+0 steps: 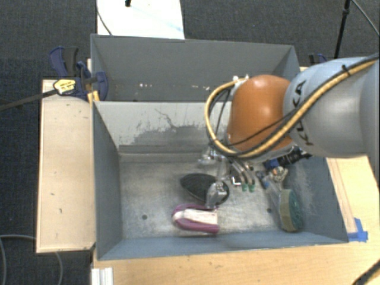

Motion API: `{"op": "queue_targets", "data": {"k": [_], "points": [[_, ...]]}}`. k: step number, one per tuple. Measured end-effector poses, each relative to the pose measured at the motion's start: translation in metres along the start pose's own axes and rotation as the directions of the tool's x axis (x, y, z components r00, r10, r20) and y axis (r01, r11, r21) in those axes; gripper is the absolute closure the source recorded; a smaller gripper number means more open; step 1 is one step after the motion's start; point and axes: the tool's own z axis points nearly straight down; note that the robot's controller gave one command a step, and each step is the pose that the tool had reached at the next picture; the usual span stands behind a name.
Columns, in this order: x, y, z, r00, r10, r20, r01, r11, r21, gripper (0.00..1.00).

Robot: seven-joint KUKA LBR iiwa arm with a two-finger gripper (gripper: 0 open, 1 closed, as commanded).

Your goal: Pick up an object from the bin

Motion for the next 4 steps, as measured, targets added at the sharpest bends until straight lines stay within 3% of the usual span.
{"op": "queue_targets", "data": {"k": [1, 2, 4], "points": [[-0.013, -0.007, 0.056, 0.994, 0.107, 0.023, -0.107, 0.994, -0.003, 0.0], [-0.028, -0.016, 0.074, 0.963, 0.269, 0.01, -0.269, 0.963, -0.006, 0.0], [-0.031, -0.014, 0.071, 0.963, 0.268, 0.013, -0.268, 0.964, -0.006, 0.0]]}}
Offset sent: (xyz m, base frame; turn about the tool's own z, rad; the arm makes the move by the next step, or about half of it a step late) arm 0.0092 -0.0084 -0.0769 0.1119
